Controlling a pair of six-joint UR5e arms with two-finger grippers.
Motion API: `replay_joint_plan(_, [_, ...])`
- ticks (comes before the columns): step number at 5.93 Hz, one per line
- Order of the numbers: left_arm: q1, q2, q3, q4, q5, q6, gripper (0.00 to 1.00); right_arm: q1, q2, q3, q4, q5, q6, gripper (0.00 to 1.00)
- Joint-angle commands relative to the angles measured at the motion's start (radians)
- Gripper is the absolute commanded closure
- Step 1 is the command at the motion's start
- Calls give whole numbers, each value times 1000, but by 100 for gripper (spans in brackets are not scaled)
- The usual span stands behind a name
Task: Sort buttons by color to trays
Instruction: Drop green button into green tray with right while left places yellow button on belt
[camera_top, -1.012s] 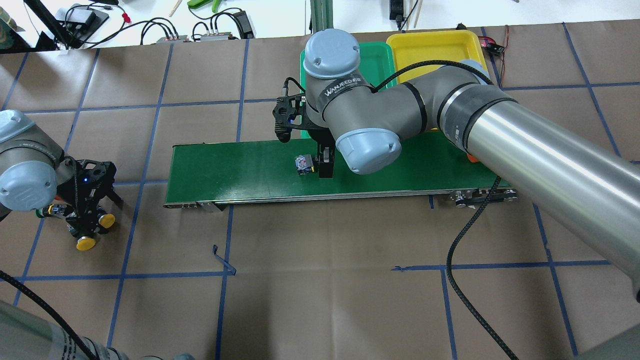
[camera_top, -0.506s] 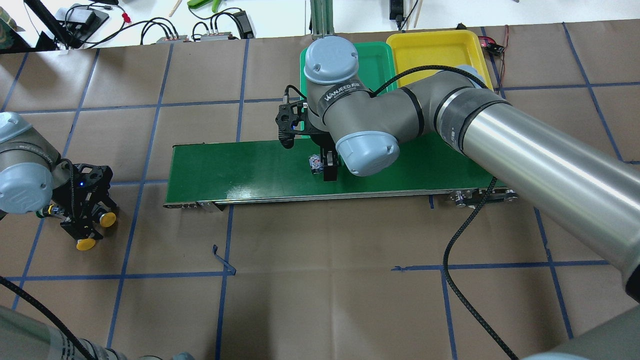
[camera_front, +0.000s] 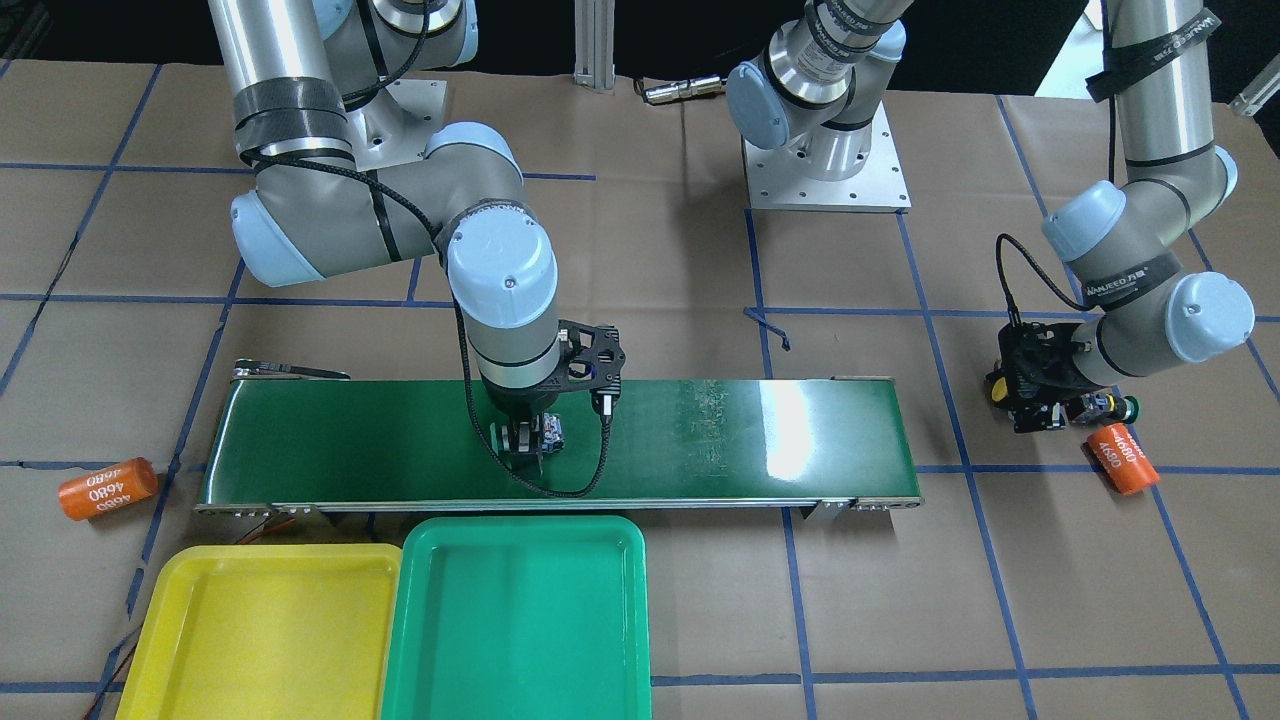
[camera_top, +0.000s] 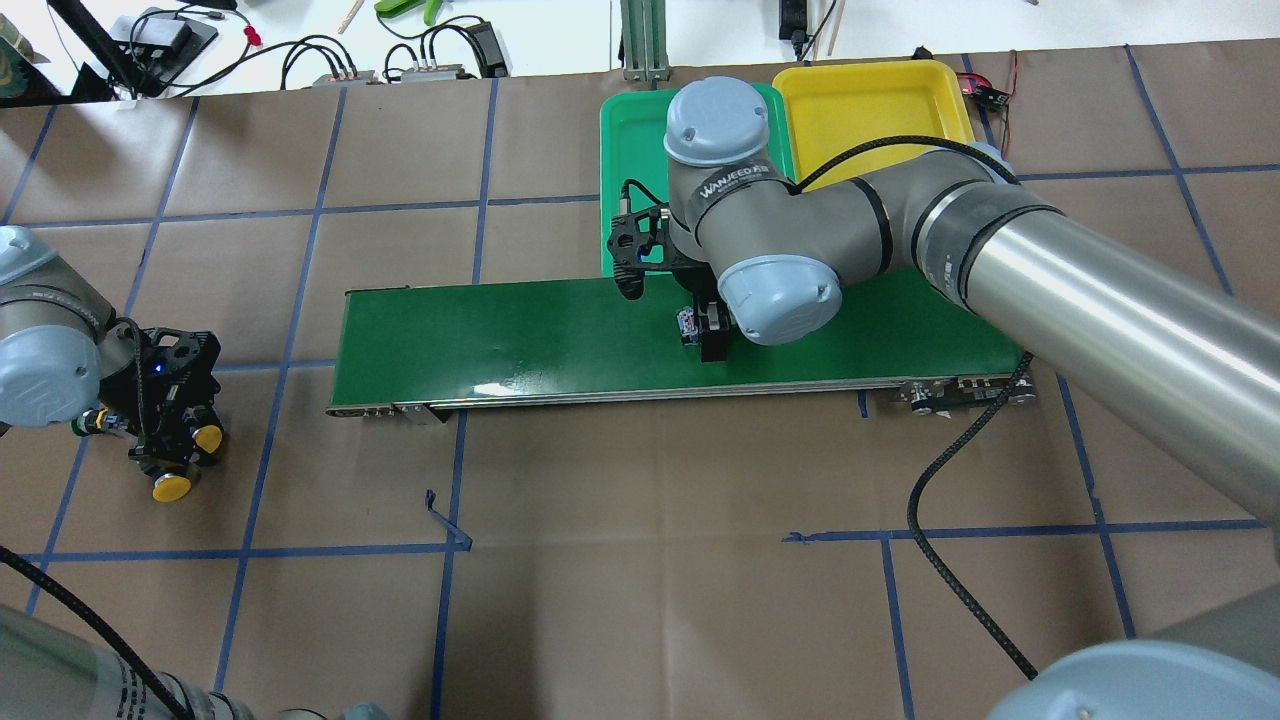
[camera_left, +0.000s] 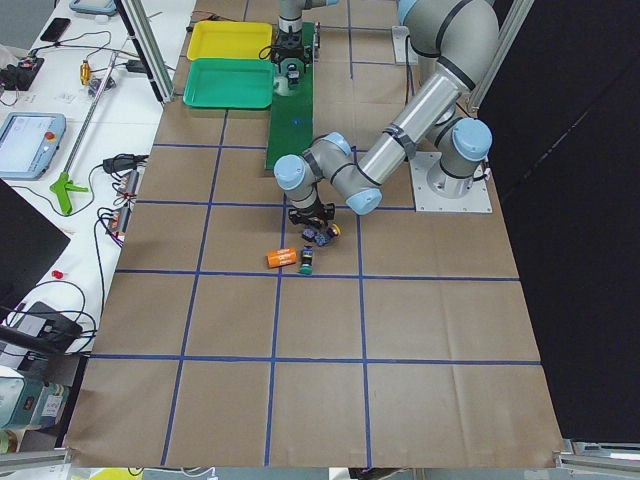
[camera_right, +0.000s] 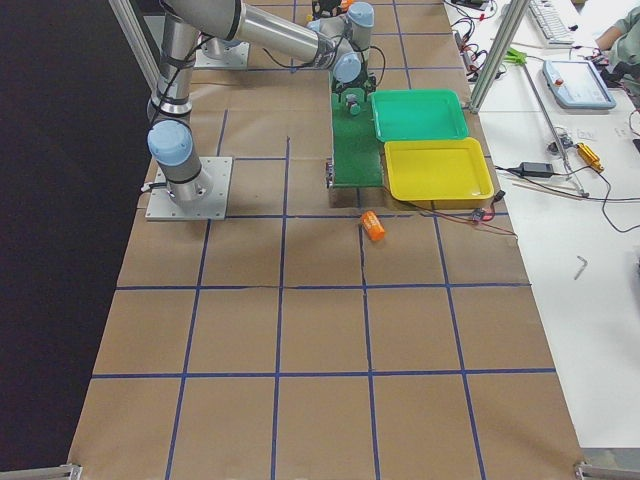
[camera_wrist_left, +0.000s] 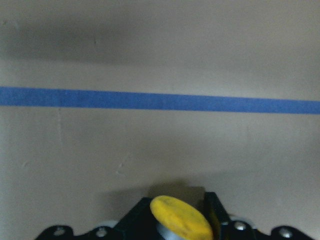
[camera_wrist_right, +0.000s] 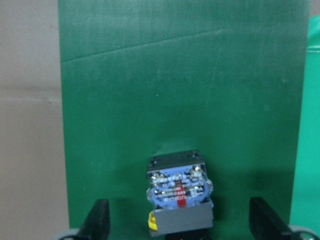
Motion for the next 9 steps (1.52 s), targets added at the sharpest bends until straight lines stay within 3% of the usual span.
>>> replay_joint_plan(1, [-5,10,5,-6,-5,-3,100,-54,-7,31,-17,-4,-43,45])
replay_joint_plan(2, [-11,23,14,-15,-18,-46,100,-76,-16,31,-11,-23,-84,72])
replay_joint_plan(3, [-55,56,32,-48,-81,-89,100,-90,-30,31,-7,-73,-109,91])
replay_joint_plan(5, [-226,105,161,-250,-129,-413,100,-131,-76,23,-1,-75,-143,94])
replay_joint_plan(7, [-404,98,204,-258,-164,-724,100,-144,-88,5,-20,-70,-157,93])
replay_joint_plan(9, [-514,70,206,-195,-152,-804,99,-145,29,-175,-31,-70,-193,92])
